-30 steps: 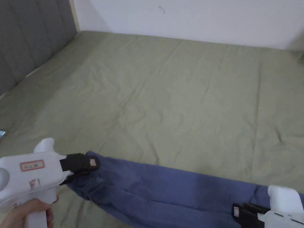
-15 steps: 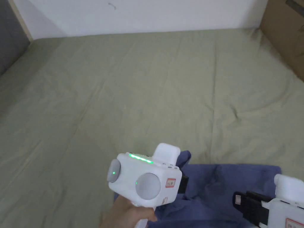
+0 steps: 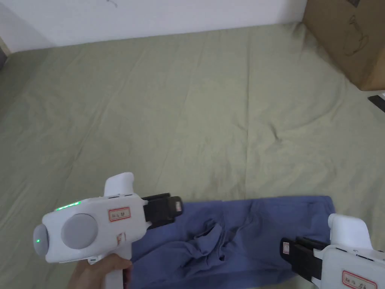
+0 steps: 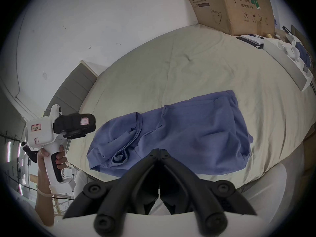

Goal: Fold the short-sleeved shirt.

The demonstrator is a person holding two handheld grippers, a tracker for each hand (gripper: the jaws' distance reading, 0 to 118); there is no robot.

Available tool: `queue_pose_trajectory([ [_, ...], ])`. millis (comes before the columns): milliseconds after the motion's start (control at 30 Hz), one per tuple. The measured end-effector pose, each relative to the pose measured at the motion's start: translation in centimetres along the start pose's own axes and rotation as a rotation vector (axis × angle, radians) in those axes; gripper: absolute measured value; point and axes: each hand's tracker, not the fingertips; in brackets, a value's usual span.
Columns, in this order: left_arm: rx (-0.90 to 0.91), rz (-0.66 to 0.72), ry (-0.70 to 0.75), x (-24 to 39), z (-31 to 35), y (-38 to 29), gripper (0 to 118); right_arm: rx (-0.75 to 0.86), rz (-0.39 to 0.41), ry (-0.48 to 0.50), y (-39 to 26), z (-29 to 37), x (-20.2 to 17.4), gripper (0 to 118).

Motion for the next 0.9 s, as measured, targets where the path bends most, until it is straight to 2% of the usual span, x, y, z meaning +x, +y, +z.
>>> queue_pose_trajectory([
  [100, -0.024, 0.008, 0.065, -0.5, -1.2, -0.8, 3, -0.008, 0.016, 0.014, -0.1, -0.3, -0.4, 0],
  [300, -0.208, -0.081, -0.049, 2.6, -4.5, -4.2, 3, -0.007, 0.019, 0.021, -0.2, 0.0, -0.7, 0],
  [400, -0.263, -0.085, -0.186, 5.0, -5.0, -5.9, 3, -0.005, 0.03, 0.006, -0.2, 0.2, -0.6, 0],
  [567, -0.381, -0.089, -0.208, 7.0, -8.4, -8.7, 3, -0.004, 0.018, -0.004, -0.4, 0.5, -0.4, 0],
  [800, -0.313, -0.068, -0.256, 5.8, -5.3, -7.7, 4, 0.014, 0.044, -0.005, -0.1, 1.7, -1.0, 0],
  [833, -0.258, -0.058, -0.258, 5.2, -4.2, -7.1, 13, 0.017, 0.052, -0.007, -0.1, 1.7, -1.2, 0],
  [900, -0.171, -0.004, -0.248, 3.3, -1.6, -5.9, 78, 0.02, 0.061, -0.011, 0.1, 1.7, -1.5, 0],
])
